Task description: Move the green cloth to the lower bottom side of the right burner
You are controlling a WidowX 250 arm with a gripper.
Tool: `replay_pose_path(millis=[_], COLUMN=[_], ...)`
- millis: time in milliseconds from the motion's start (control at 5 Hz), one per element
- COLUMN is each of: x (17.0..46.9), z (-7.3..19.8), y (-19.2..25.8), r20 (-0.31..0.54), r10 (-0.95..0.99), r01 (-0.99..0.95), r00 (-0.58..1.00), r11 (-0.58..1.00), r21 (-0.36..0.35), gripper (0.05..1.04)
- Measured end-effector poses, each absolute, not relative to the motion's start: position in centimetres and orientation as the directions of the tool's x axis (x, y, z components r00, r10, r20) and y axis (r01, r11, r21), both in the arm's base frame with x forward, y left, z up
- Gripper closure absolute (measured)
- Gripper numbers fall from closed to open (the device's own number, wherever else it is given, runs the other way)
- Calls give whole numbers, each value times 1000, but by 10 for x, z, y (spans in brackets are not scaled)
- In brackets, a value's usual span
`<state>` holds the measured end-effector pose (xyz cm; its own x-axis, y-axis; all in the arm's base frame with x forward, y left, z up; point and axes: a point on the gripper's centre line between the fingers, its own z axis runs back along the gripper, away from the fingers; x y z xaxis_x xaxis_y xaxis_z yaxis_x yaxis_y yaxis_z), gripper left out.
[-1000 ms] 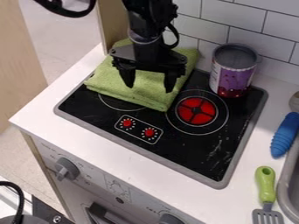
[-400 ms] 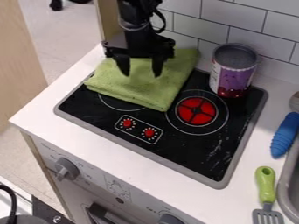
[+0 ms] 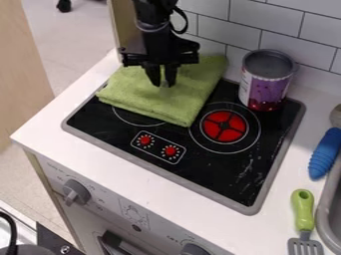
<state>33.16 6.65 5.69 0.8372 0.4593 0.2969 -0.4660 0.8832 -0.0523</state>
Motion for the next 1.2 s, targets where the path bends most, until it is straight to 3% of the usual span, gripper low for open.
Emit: replay_pose_path(millis=[200, 800, 1200], x=[333, 328, 297], z=[47, 37, 37], y=[67, 61, 34], r20=[282, 194, 127], r10=[450, 569, 629], r01=[-464, -583, -636], r00=[848, 799, 767], r11=[886, 812, 772], r21=[-16, 17, 12], gripper=[1029, 1031, 1031])
